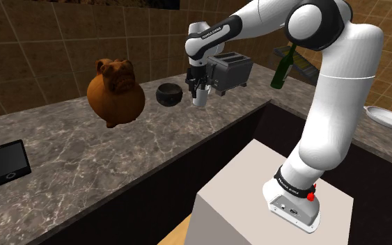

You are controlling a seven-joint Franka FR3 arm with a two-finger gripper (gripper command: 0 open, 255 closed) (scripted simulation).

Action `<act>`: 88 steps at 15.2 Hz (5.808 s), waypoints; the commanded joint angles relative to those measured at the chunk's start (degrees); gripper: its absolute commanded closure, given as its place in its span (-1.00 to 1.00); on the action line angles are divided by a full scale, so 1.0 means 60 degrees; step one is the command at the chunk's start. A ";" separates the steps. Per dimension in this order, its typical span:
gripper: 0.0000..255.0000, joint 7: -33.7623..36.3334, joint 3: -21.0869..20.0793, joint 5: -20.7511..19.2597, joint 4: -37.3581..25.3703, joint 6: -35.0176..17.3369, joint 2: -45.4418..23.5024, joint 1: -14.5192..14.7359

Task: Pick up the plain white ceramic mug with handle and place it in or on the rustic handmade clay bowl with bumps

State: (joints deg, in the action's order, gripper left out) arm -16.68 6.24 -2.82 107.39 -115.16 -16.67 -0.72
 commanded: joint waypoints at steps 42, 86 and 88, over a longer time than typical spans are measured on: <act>1.00 -0.0160 0.0021 -0.0052 -0.2624 0.3559 0.0944 0.0035; -1.00 0.1707 -0.0673 0.0239 -0.6148 0.3897 -0.2348 0.1225; -1.00 0.1707 -0.0673 0.0239 -0.6147 0.3897 -0.2347 0.1225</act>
State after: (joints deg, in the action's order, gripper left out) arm -6.43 2.20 -1.39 70.51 -91.78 -30.76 6.63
